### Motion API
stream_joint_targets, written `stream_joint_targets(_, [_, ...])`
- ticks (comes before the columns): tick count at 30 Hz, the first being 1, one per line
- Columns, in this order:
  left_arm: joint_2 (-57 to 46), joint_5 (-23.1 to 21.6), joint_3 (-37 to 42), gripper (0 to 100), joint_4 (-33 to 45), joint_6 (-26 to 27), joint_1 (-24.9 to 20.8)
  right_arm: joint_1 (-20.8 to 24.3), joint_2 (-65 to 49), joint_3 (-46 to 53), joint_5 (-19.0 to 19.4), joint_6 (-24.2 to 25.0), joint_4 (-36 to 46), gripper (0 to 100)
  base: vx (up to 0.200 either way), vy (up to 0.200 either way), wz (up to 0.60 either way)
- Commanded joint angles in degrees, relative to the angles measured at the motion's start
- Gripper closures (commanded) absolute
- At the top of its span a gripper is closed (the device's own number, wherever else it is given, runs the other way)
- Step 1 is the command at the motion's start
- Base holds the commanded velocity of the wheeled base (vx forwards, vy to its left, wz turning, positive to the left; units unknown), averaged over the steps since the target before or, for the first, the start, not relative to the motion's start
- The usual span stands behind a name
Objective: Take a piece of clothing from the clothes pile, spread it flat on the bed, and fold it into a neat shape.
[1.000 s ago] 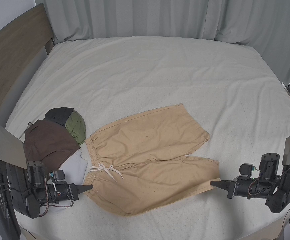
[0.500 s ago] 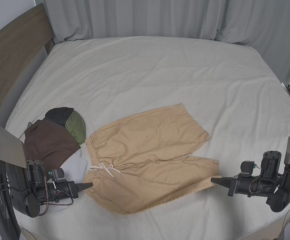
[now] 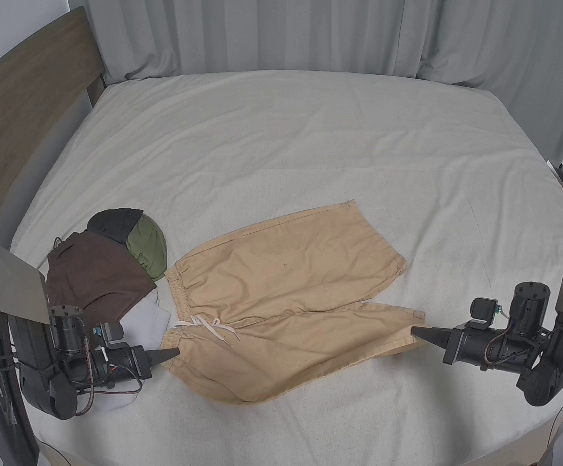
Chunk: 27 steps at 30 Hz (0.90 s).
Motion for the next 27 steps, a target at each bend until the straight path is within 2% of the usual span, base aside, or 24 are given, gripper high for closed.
stream_joint_targets(1, [-0.02, 0.06, -0.16, 100, -0.17, -0.01, -0.01, 0.08, -0.66, -0.55, -0.01, 0.15, -0.01, 100, 0.000, 0.000, 0.00])
stream_joint_targets(27, [-0.11, 0.15, -0.87, 100, -0.17, -0.10, 0.34, 0.08, -1.01, -2.31, -0.19, 0.41, -0.10, 100, 0.000, 0.000, 0.00])
